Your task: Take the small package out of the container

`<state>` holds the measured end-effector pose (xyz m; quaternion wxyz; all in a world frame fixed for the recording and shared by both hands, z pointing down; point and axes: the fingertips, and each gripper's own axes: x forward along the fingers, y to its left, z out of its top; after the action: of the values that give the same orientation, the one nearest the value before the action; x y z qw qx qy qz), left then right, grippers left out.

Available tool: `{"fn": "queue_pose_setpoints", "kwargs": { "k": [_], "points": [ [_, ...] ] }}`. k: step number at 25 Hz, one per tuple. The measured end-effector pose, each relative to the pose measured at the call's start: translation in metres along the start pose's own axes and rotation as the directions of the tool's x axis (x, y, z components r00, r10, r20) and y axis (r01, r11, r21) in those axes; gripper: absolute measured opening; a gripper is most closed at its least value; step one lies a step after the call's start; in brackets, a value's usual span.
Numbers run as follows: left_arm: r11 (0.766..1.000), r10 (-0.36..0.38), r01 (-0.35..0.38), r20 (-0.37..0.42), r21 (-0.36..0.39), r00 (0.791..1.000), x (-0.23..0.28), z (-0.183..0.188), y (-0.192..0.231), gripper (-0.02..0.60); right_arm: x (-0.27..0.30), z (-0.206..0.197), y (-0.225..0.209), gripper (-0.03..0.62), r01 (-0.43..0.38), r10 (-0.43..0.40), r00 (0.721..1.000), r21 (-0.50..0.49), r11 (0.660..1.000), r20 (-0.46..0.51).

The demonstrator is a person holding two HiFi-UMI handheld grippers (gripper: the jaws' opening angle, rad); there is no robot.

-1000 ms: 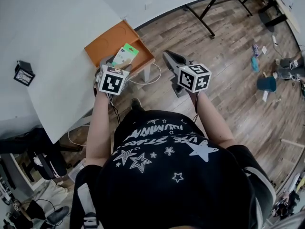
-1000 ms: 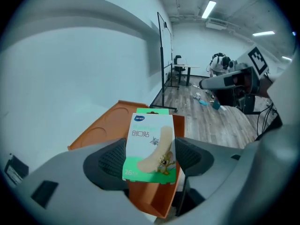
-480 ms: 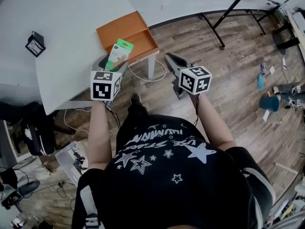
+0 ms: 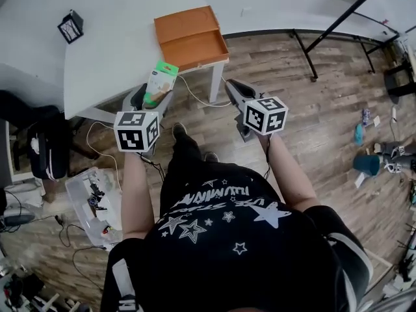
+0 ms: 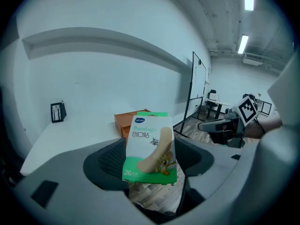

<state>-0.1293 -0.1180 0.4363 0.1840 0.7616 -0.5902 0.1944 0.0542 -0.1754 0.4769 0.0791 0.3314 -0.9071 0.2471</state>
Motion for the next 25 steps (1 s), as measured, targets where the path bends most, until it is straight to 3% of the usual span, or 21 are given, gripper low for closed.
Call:
{"fn": "queue_pose_setpoints", "kwargs": {
  "k": [7,16,25],
  "points": [
    [0.997,0.028,-0.028,-0.012,-0.068,1.0,-0.036,-0.037,0.006,0.354,-0.006,-0.021,0.026,0.055,-0.031,0.03,0.999,-0.019,0.999,-0.038],
    [0.991,0.008,-0.011,-0.027,-0.132,1.0,-0.062,-0.075,0.01,0.354,-0.009,-0.04,0.055,0.055,-0.027,0.025,0.998,-0.024,0.999,-0.06],
    [0.981,-0.027,0.032,0.028,-0.19,0.999,-0.136,-0.122,0.001,0.348,-0.042,-0.088,0.133,0.055,-0.035,0.032,0.997,-0.041,0.999,-0.07]
  ]
}}
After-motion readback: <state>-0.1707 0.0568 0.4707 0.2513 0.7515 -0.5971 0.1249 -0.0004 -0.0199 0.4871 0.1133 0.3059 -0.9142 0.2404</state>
